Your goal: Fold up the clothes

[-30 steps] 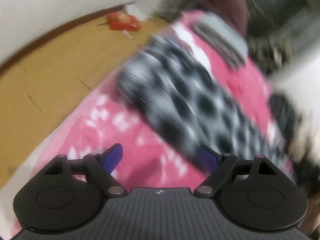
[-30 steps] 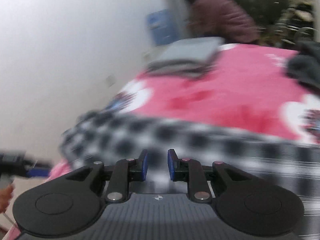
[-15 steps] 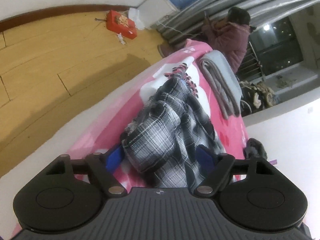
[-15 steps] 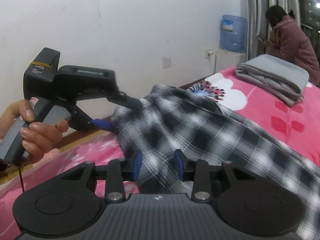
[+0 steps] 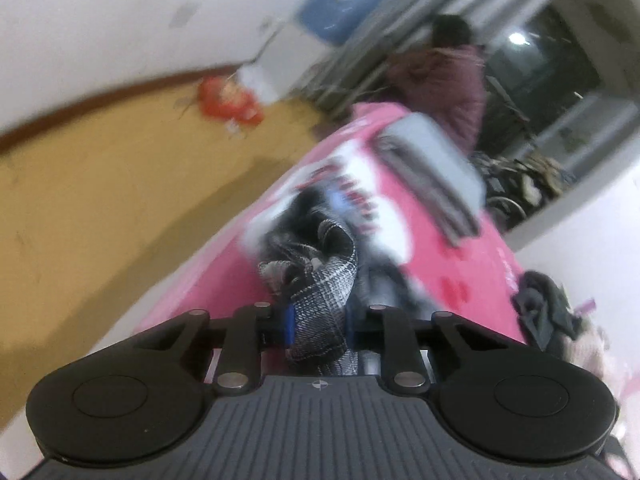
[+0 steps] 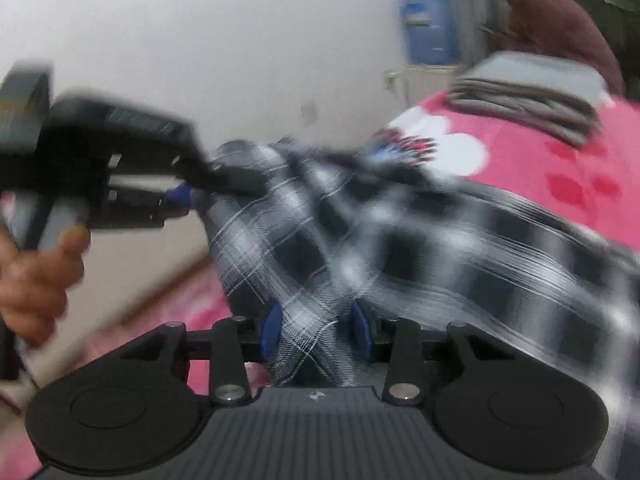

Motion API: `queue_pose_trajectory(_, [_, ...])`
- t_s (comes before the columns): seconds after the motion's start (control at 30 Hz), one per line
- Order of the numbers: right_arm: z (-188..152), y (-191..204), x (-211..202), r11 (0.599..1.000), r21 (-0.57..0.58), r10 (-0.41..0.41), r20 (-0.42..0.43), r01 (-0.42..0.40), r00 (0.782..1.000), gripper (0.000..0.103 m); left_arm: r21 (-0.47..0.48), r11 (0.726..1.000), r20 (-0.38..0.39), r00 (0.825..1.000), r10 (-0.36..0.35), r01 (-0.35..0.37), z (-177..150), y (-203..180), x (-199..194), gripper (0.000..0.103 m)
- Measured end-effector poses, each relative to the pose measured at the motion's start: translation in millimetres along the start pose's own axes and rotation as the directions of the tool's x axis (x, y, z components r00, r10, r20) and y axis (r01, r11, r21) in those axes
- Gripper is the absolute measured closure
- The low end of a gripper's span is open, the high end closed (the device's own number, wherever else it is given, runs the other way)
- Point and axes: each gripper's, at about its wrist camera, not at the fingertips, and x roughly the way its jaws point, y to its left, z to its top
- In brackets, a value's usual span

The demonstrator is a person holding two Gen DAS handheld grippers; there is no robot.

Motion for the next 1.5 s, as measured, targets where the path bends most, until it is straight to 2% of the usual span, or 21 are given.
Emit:
queue_pose_trajectory(0.1, [0, -38, -45, 0.981, 0.193, 0.011, 0.084, -0.027, 0.996, 0.062, 0.148, 0.988, 0.036, 0.998, -0.052, 0.046, 0, -45, -9, 0.083])
queue_pose_trajectory(0.17, [-5, -73, -79, 0.936, 0.348, -0.006, 0.139, -0.043, 0.990, 0.062, 0.274, 0.958, 0.044, 0.994, -0.101, 0.085, -10, -81, -14, 0.083])
queue_pose_trajectory(0.2, [-11, -90, -95, 0.909, 0.413, -0.020, 0.159, -0.048, 0.987, 0.061, 0.340, 0.934, 0.042, 0.991, -0.127, 0.105, -17, -98, -15, 0.083])
queue_pose_trajectory(0.27, [-22, -123, -125, 0.846, 0.530, -0.051, 0.195, -0.062, 0.980, 0.061, 0.468, 0.872, 0.022, 0.985, -0.173, 0.143, -41, -131, -14, 0.083])
queue_pose_trajectory(0.37, [-41, -163, -156, 0.778, 0.626, -0.112, 0.209, -0.045, 0.972, 0.061, 0.620, 0.761, -0.052, 0.978, -0.203, 0.190, -89, -165, -3, 0.083])
queue_pose_trajectory(0.47, [-68, -195, -173, 0.687, 0.726, -0.145, 0.202, -0.048, 0.969, 0.061, 0.726, 0.654, -0.142, 0.977, -0.159, 0.212, -142, -182, 19, 0.083])
queue_pose_trajectory(0.53, [-88, -210, -181, 0.622, 0.781, -0.164, 0.188, -0.046, 0.968, 0.060, 0.788, 0.576, -0.195, 0.975, -0.103, 0.218, -175, -187, 36, 0.081])
queue_pose_trajectory(0.6, [-103, -219, -182, 0.563, 0.824, -0.154, 0.180, -0.063, 0.971, 0.060, 0.836, 0.506, -0.213, 0.975, -0.061, 0.214, -198, -185, 42, 0.075])
queue_pose_trajectory(0.63, [-103, -222, -178, 0.558, 0.827, -0.151, 0.180, -0.067, 0.972, 0.060, 0.848, 0.484, -0.214, 0.975, -0.063, 0.217, -202, -184, 38, 0.073])
queue_pose_trajectory(0.7, [-101, -224, -171, 0.562, 0.824, -0.143, 0.185, -0.074, 0.972, 0.060, 0.855, 0.454, -0.244, 0.967, -0.074, 0.251, -199, -183, 26, 0.059])
queue_pose_trajectory(0.8, [-92, -221, -166, 0.584, 0.806, -0.126, 0.210, -0.098, 0.970, 0.060, 0.824, 0.457, -0.330, 0.939, -0.093, 0.335, -182, -182, 9, 0.049])
queue_pose_trajectory(0.87, [-76, -216, -161, 0.621, 0.774, -0.100, 0.233, -0.123, 0.967, 0.060, 0.801, 0.478, -0.350, 0.930, -0.111, 0.359, -170, -182, 0, 0.046])
queue_pose_trajectory(0.9, [-66, -212, -159, 0.649, 0.751, -0.087, 0.238, -0.126, 0.967, 0.060, 0.788, 0.498, -0.352, 0.929, -0.118, 0.362, -164, -182, -2, 0.044])
queue_pose_trajectory(1.0, [-27, -199, -141, 0.754, 0.649, -0.053, 0.218, -0.104, 0.975, 0.060, 0.741, 0.580, -0.332, 0.936, -0.120, 0.338, -148, -184, 6, 0.044])
queue_pose_trajectory(1.07, [-6, -186, -128, 0.824, 0.560, -0.023, 0.186, -0.087, 0.982, 0.055, 0.700, 0.636, -0.331, 0.937, -0.115, 0.325, -139, -180, 13, 0.044])
queue_pose_trajectory(1.1, [3, -180, -121, 0.855, 0.513, -0.010, 0.162, -0.076, 0.987, 0.049, 0.678, 0.656, -0.348, 0.931, -0.110, 0.331, -137, -177, 18, 0.044])
queue_pose_trajectory(1.17, [19, -169, -100, 0.909, 0.415, -0.004, 0.090, -0.034, 0.996, 0.044, 0.655, 0.677, -0.379, 0.921, -0.089, 0.335, -138, -169, 23, 0.044])
queue_pose_trajectory(1.23, [27, -159, -82, 0.942, 0.337, -0.013, 0.022, 0.005, 1.000, 0.040, 0.659, 0.674, -0.388, 0.919, -0.074, 0.333, -143, -161, 24, 0.044])
queue_pose_trajectory(1.33, [31, -146, -62, 0.970, 0.238, -0.029, -0.055, 0.042, 0.998, 0.043, 0.684, 0.653, -0.380, 0.923, -0.059, 0.324, -151, -153, 21, 0.044])
queue_pose_trajectory(1.43, [32, -139, -64, 0.976, 0.217, 0.001, -0.043, 0.008, 0.999, 0.048, 0.705, 0.634, -0.367, 0.928, -0.058, 0.318, -153, -147, 17, 0.044])
queue_pose_trajectory(1.5, [30, -140, -62, 0.972, 0.232, -0.015, -0.053, 0.027, 0.998, 0.048, 0.715, 0.622, -0.359, 0.931, -0.064, 0.319, -152, -145, 14, 0.044])
